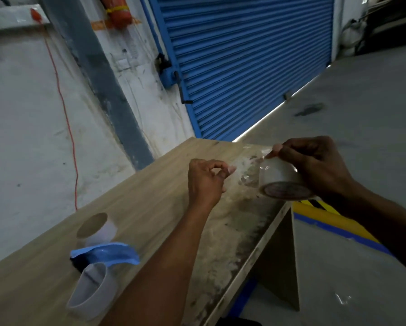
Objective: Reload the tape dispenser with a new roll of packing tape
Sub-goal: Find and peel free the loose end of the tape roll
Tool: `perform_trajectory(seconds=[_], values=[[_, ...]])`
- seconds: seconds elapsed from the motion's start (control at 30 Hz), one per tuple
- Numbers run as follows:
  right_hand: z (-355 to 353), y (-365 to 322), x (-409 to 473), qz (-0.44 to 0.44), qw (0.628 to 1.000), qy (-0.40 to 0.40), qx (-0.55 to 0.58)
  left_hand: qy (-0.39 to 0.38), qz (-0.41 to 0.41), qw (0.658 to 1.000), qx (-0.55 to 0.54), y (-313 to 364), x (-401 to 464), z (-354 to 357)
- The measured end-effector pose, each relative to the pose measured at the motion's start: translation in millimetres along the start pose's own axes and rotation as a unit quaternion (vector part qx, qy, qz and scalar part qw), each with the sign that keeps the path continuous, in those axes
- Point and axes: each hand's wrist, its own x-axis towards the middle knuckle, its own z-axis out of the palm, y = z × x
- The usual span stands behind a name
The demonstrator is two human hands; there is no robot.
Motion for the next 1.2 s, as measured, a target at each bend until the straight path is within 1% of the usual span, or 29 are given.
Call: perform_trajectory(seconds=[0.07,0.1,0.2,0.33,0.4,0.47,0.53,0.63,0.7,0.77,0.83,0.9,0.97,1.0,1.03,1.1,1.13,1.17,1.2], values=[[-3,7,4,0.010,1.000,0.021,0.000,-0.013,0.030,0.998,0.059,-11,8,15],[-3,11,5,0.018,0.999,0.036,0.000,-0.013,0.039,0.997,0.070,-15,9,20],[-8,24,12,0.037,0.997,0.070,0.021,0.002,0.043,0.997,0.067,-17,18,41],[-10,38,16,0.041,0.994,0.082,0.066,-0.003,0.019,0.998,0.053,-20,25,61],[-11,43,18,0.049,0.991,0.084,0.086,-0.004,0.060,0.989,0.135,-26,28,69],[-11,45,18,0.055,0.989,0.085,0.111,-0.020,0.096,0.970,0.223,-25,27,72],[-10,45,17,0.061,0.984,0.081,0.146,-0.054,0.092,0.962,0.253,-23,30,73],[-9,43,17,0.060,0.982,0.070,0.166,-0.094,0.071,0.965,0.233,-16,32,70],[-8,39,17,0.050,0.983,0.064,0.166,-0.084,0.065,0.971,0.214,-15,34,66],[-7,34,15,0.043,0.984,0.057,0.161,-0.082,0.062,0.966,0.239,-15,37,64],[-8,30,14,0.041,0.986,0.048,0.155,-0.116,0.048,0.959,0.254,-14,40,62],[-7,27,13,0.036,0.988,0.038,0.149,-0.163,0.031,0.956,0.243,-11,44,56],[-6,23,11,0.029,0.989,0.025,0.145,-0.186,0.034,0.950,0.249,-7,45,47],[-3,22,10,0.027,0.989,0.019,0.143,-0.178,0.036,0.950,0.255,-3,44,40],[0,21,9,0.025,0.990,0.016,0.139,-0.155,0.038,0.952,0.261,0,44,32],[7,17,6,0.013,0.992,0.010,0.125,-0.084,0.044,0.966,0.242,12,35,12],[11,14,5,0.004,0.993,0.003,0.115,-0.058,0.033,0.979,0.190,19,26,0],[16,12,3,-0.010,0.994,-0.001,0.106,-0.044,0.011,0.993,0.107,29,14,-14],[20,10,0,-0.027,0.995,-0.001,0.096,-0.044,-0.017,0.999,0.022,40,0,-26]])
